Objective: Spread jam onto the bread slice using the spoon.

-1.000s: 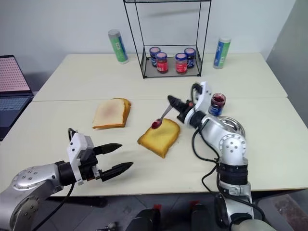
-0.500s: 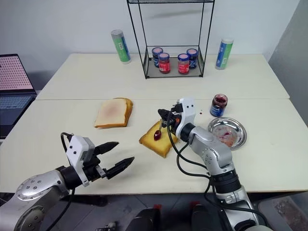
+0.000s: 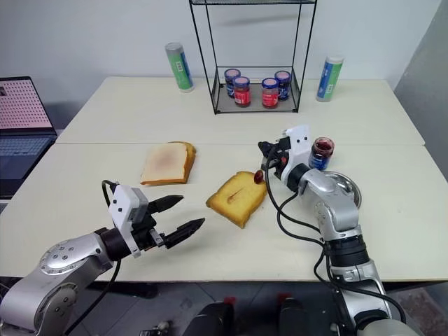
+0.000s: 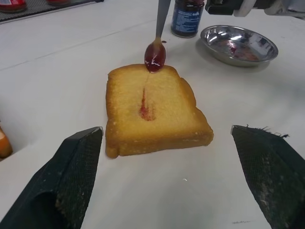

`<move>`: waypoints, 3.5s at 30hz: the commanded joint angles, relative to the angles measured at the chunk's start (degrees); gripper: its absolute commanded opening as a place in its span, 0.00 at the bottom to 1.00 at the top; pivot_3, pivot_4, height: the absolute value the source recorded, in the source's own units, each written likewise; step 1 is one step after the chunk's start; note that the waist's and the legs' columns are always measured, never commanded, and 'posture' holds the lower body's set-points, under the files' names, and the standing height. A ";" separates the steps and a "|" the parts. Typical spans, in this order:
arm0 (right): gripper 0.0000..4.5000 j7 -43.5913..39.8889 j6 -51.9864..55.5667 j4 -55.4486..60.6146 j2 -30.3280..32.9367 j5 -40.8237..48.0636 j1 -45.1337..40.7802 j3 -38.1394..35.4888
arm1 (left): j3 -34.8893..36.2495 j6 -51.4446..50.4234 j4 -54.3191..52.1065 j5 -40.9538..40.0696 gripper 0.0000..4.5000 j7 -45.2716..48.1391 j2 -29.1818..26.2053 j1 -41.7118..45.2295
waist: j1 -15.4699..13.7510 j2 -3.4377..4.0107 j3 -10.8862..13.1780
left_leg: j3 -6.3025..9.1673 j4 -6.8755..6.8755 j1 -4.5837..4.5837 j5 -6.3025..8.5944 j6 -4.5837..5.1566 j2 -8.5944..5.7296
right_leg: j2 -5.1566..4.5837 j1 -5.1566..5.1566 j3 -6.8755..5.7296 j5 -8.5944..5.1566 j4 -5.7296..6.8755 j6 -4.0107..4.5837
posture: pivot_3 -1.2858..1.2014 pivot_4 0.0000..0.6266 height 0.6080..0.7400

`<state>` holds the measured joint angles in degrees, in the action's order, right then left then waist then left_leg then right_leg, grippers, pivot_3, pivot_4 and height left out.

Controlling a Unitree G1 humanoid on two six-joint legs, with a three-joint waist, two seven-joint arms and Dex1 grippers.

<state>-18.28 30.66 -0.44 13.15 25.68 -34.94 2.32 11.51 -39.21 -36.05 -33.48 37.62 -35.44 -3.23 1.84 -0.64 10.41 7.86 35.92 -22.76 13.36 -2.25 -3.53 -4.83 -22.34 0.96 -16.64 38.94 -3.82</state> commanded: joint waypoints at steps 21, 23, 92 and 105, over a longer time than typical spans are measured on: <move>0.00 -5.44 0.16 3.71 0.87 -2.17 1.93 1.10 | -0.01 1.47 -1.27 -0.63 1.00 -0.71 -0.71 0.90 | -0.11 0.00 0.00 | 0.02 0.00 0.00 0.00 0.00 -0.01 | 0.00 0.02 -0.01 0.00 -0.03 0.01 | 0.52 0.24 1.00; 0.00 -6.25 -1.33 3.19 1.98 -3.34 1.05 1.29 | -0.13 1.66 -0.80 -0.52 1.00 -0.48 -0.78 1.25 | -0.11 -0.01 0.00 | 0.02 -0.01 0.00 0.00 0.00 -0.01 | 0.00 0.02 -0.02 0.00 -0.03 0.01 | 0.52 0.24 1.00; 0.00 -17.65 -42.82 8.58 8.03 -31.46 2.49 14.50 | 0.51 0.81 -0.95 -3.48 1.00 -2.82 -0.89 3.06 | -0.07 -0.16 0.09 | 0.05 -0.02 -0.01 -0.04 -0.16 0.03 | 0.01 0.01 -0.03 0.00 -0.08 0.01 | 0.52 0.24 1.00; 0.00 -16.23 -57.62 1.85 9.02 -36.92 8.46 18.34 | 0.45 0.72 -1.94 -3.52 1.00 -3.20 -0.75 2.38 | -0.03 -0.18 0.08 | 0.01 -0.02 0.02 -0.05 -0.18 0.05 | 0.02 0.03 -0.02 0.00 -0.07 0.01 | 0.52 0.24 1.00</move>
<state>-34.82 -25.33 0.95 22.54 -11.10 -26.38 20.59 11.47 -39.42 -35.60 -36.38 34.43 -36.00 -0.73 1.81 -0.83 10.49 7.88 35.91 -22.74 13.31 -2.43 -3.49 -4.81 -22.31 0.94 -16.64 38.87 -3.81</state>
